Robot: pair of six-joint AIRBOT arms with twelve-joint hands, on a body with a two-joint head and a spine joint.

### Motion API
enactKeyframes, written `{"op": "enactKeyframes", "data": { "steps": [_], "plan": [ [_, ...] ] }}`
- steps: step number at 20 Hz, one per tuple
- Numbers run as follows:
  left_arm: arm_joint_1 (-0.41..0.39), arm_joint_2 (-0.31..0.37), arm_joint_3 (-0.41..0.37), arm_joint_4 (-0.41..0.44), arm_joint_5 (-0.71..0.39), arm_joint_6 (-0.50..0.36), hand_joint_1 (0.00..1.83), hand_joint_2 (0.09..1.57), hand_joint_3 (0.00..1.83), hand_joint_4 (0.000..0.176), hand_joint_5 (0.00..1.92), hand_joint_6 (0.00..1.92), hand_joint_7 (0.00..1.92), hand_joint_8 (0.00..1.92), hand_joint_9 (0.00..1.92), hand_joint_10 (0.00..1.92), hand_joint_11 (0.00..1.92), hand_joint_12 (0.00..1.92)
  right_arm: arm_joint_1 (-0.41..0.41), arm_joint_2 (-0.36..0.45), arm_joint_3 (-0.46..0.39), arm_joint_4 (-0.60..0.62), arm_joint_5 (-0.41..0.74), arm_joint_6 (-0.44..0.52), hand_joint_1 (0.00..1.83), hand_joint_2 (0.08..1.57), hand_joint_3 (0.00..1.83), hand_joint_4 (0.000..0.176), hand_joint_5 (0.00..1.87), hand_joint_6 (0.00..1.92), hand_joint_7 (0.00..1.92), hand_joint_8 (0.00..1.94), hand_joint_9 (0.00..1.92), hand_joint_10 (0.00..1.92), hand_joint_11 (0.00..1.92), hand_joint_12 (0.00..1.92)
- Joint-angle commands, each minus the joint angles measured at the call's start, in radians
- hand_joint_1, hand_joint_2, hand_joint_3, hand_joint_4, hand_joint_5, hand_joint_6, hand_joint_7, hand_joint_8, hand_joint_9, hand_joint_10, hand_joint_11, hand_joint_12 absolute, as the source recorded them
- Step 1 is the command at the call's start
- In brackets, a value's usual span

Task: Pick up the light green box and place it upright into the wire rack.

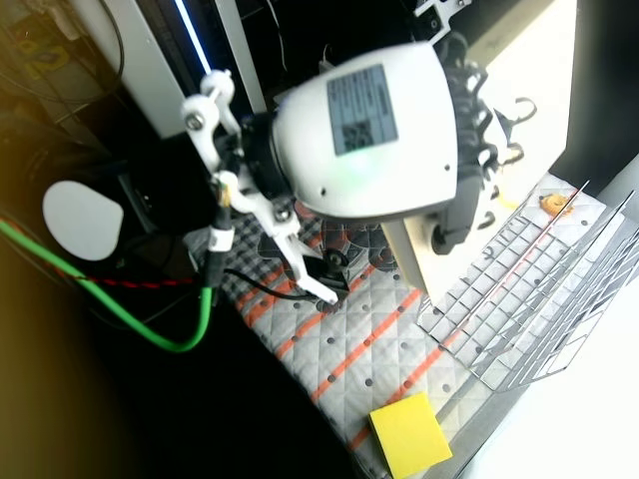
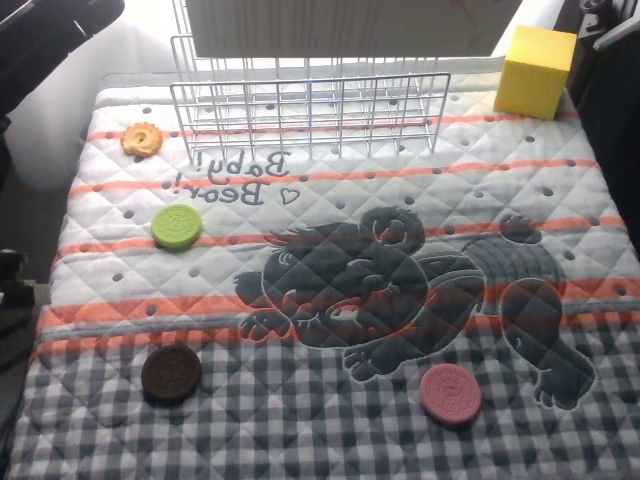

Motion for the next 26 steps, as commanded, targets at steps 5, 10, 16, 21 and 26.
{"op": "enactKeyframes", "data": {
  "steps": [5, 10, 16, 21, 26],
  "plan": [
    [-0.014, -0.003, 0.002, -0.014, -0.126, -0.007, 0.5, 1.11, 0.0, 0.068, 0.51, 0.0, 0.34, 0.0, 0.33, 0.0, 0.0, 0.54, -0.003, -0.033, 0.036, 0.054, 0.056, 0.004, 1.28, 1.05, 0.0, 0.0, 0.98, 0.89, 1.31, 0.51, 1.55, 0.0, 1.55, 0.13],
    [-0.015, -0.004, 0.003, -0.011, -0.129, -0.007, 0.52, 1.11, 0.0, 0.096, 0.49, 0.0, 0.35, 0.0, 0.34, 0.0, 0.0, 0.56, -0.038, -0.07, 0.064, 0.061, 0.046, 0.004, 1.29, 1.06, 0.0, 0.0, 0.96, 0.89, 1.28, 0.61, 1.52, 0.0, 1.53, 0.11],
    [-0.018, -0.01, 0.007, -0.008, -0.129, -0.007, 0.55, 1.11, 0.0, 0.094, 0.49, 0.0, 0.34, 0.0, 0.33, 0.0, 0.0, 0.51, -0.077, -0.099, 0.08, 0.091, 0.048, 0.004, 1.28, 1.07, 0.0, 0.0, 0.95, 0.85, 1.25, 0.68, 1.52, 0.0, 1.51, 0.09],
    [-0.021, -0.012, 0.009, -0.006, -0.129, -0.007, 0.53, 1.11, 0.0, 0.107, 0.48, 0.0, 0.35, 0.0, 0.34, 0.0, 0.0, 0.53, -0.093, -0.11, 0.091, 0.103, 0.051, 0.004, 0.83, 1.04, 0.0, 0.0, 0.5, 0.12, 0.73, 0.1, 0.8, 0.0, 0.8, 0.0],
    [-0.022, -0.017, 0.011, -0.007, -0.13, -0.007, 0.55, 1.11, 0.0, 0.086, 0.48, 0.0, 0.34, 0.0, 0.33, 0.0, 0.0, 0.54, -0.112, -0.109, 0.094, 0.144, 0.069, 0.004, 0.4, 0.89, 0.0, 0.175, 0.0, 0.0, 0.01, 0.0, 0.0, 0.0, 0.0, 0.0]
  ]
}}
